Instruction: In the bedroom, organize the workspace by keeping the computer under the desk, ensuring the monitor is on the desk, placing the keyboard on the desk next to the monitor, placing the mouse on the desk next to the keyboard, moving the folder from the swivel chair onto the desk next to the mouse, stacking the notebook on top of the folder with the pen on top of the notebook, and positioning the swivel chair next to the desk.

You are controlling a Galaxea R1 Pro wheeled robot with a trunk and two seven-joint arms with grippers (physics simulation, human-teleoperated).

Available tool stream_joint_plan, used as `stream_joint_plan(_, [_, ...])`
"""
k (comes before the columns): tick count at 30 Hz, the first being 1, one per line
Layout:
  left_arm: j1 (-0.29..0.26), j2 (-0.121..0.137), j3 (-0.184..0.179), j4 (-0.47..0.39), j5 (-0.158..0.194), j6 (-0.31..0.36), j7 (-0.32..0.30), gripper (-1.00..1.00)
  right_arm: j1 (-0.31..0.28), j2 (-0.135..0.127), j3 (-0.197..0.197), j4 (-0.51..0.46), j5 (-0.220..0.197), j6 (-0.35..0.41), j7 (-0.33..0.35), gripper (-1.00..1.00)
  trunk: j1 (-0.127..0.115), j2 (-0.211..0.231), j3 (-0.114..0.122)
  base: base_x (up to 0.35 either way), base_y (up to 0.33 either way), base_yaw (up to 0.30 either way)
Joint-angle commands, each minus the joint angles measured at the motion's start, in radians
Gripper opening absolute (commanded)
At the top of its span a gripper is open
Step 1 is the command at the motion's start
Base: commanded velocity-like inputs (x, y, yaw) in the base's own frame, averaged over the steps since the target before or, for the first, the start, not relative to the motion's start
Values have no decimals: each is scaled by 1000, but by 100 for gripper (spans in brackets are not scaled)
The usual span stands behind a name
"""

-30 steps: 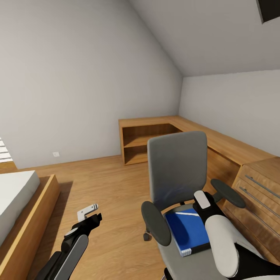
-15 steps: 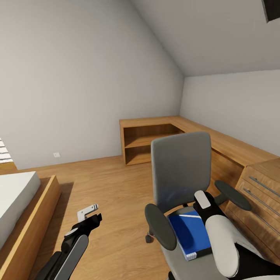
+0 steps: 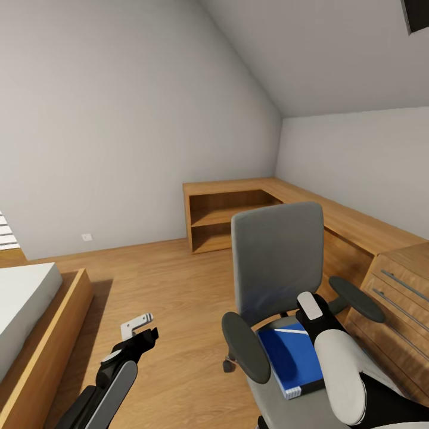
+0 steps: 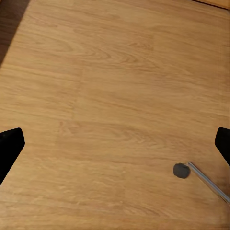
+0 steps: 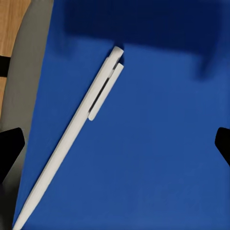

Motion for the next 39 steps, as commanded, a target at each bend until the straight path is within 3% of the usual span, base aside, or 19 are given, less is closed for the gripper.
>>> stream_joint_plan(1, [-1, 1, -9, -1, 6, 1, 9, 100, 0, 0, -4, -2, 1, 9, -2, 100, 0, -1, -1, 0, 0, 0])
stream_joint_plan(15, [-1, 1, -23, -1, 7, 1, 9, 100, 1, -1, -2, -4, 6, 7, 32, 100, 0, -1, -1, 0, 0, 0])
stream_joint_plan(20, [-1, 1, -22, -1, 8, 1, 9, 100, 1, 13, 4, -1, 45, -88, 22, 100, 0, -1, -1, 0, 0, 0])
stream_joint_plan(34, [-1, 1, -23, -1, 7, 1, 9, 100, 1, 18, 6, -1, 60, -103, 21, 100, 0, -1, -1, 0, 0, 0])
stream_joint_plan(39, [-1, 1, -23, -1, 7, 1, 9, 100, 1, 18, 6, -1, 60, -103, 21, 100, 19, -36, -17, 0, 0, 0])
